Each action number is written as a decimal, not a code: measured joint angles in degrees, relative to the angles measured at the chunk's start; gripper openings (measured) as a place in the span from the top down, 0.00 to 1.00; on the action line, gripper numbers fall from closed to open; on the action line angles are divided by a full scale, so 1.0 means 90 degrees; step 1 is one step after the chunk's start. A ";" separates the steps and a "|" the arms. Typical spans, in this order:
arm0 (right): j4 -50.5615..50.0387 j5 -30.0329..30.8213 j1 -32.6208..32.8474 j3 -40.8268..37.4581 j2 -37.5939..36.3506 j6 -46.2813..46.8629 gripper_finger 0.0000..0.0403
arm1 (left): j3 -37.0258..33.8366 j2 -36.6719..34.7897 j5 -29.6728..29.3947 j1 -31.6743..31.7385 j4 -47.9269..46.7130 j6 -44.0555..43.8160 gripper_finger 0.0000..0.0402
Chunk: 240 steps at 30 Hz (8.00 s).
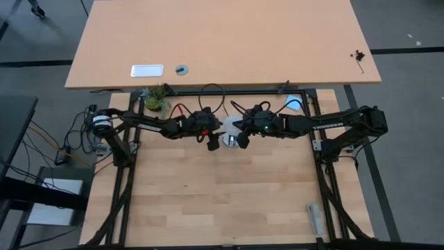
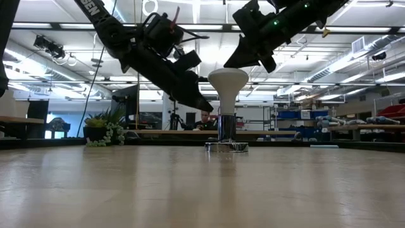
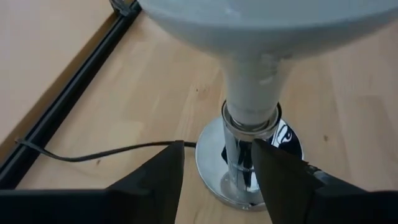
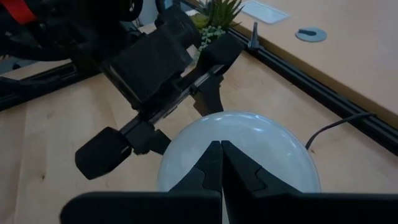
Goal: Screw lightbulb
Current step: Insert the white lightbulb into the desk lamp
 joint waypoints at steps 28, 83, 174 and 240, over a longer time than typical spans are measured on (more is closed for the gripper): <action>0.0030 -0.0406 -0.0177 0.0000 0.0005 -0.0567 0.98 | -0.0517 0.0000 0.0590 0.0000 0.1249 -0.0688 0.55; 0.0426 -0.0546 -0.0202 -0.0015 0.0017 -0.1190 0.95 | -0.0517 0.0002 0.0200 -0.0491 0.1622 -0.1147 1.00; 0.5963 0.0563 -0.0556 -0.3553 -0.0389 -0.0519 1.00 | -0.1539 -0.0107 0.0534 -0.0428 0.3285 -0.2013 1.00; 0.4768 -0.1180 -0.1020 -0.2883 -0.0437 -0.0614 1.00 | -0.1275 -0.0177 0.1128 -0.0058 0.3751 -0.1980 1.00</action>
